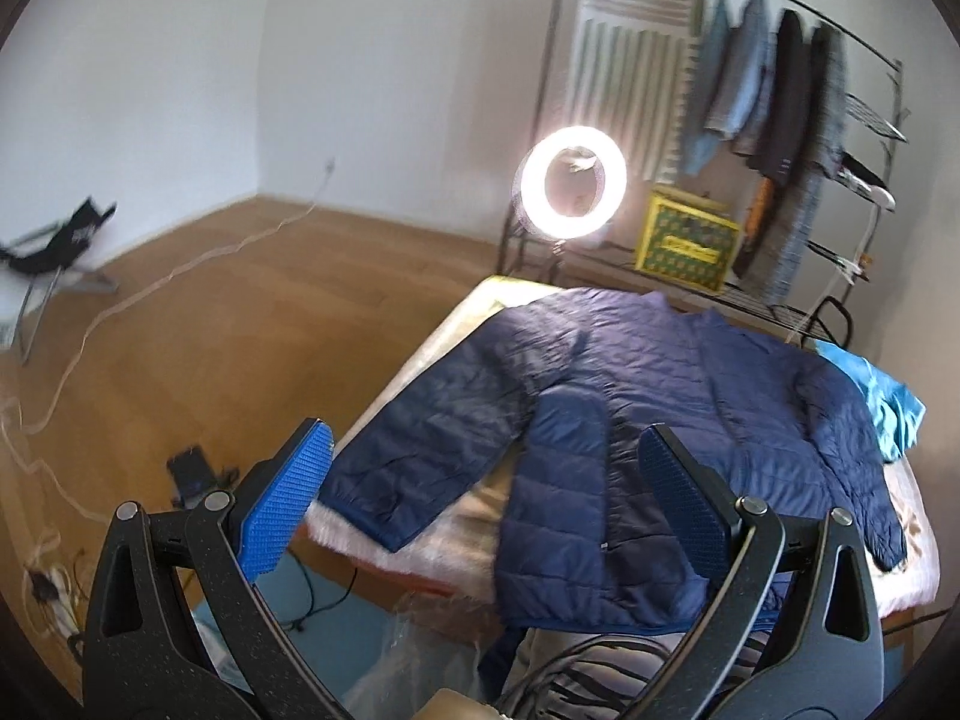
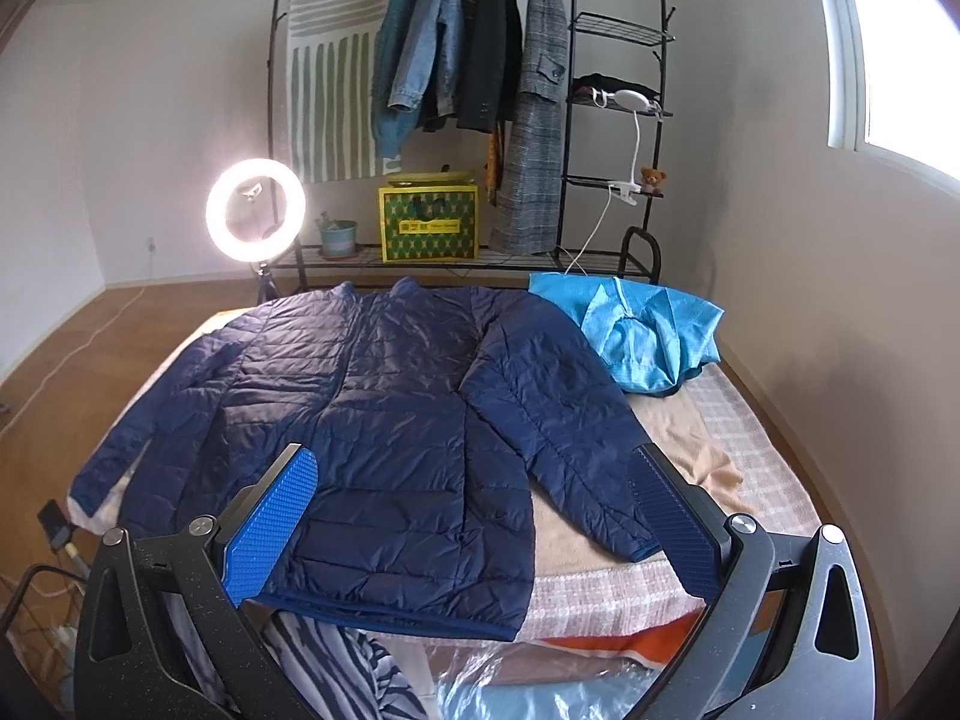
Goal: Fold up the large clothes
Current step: 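Grasp the jacket's sleeve cuff with the left tool and lift it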
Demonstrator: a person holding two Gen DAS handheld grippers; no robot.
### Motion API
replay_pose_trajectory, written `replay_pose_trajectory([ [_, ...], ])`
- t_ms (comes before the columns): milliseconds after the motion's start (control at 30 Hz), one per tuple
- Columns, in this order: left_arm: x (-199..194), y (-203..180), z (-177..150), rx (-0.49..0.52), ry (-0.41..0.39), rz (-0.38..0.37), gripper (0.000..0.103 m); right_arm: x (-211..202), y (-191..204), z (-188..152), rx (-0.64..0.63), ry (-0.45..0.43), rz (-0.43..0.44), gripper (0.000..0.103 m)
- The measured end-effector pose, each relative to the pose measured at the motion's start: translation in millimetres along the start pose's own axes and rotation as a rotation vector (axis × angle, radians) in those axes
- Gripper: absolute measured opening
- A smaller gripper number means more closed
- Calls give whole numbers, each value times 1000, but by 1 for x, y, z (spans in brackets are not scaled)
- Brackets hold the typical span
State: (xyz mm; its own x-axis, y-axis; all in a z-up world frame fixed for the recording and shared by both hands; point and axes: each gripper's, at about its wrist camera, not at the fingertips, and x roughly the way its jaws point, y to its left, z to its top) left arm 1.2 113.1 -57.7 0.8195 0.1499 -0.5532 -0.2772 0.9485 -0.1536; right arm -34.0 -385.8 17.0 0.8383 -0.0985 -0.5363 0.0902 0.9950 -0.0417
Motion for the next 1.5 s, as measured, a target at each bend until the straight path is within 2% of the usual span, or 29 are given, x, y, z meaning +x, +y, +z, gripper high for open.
replay_pose_trajectory([
  [200,37,59,-19,-162,101,5,101,-1,-5,-1,24,-88,19,103],
  [333,68,88,-30,-241,174,14,93,-2,-12,2,47,-120,59,103],
  [467,106,114,-44,-361,280,-36,88,-1,-13,5,35,-140,66,103],
  [600,148,138,-61,-492,374,-78,86,6,-9,6,35,-111,80,103],
  [667,163,144,-66,-520,403,-78,80,14,-3,8,24,-87,84,103],
  [900,225,164,-90,-583,516,-81,79,39,30,26,-11,-61,84,103],
  [967,238,167,-95,-606,529,-106,77,46,42,35,-15,-60,92,103],
  [1200,268,172,-107,-673,563,-120,76,61,71,47,-59,-57,126,103],
  [1300,269,173,-107,-670,558,-95,61,68,78,46,-65,-46,130,102],
  [1367,270,173,-106,-668,552,-86,36,72,80,45,-65,-35,135,103],
  [1467,271,177,-104,-680,539,-104,13,79,83,42,-72,-17,140,103],
  [1500,269,176,-102,-676,526,-114,10,81,85,42,-75,-13,144,103],
])
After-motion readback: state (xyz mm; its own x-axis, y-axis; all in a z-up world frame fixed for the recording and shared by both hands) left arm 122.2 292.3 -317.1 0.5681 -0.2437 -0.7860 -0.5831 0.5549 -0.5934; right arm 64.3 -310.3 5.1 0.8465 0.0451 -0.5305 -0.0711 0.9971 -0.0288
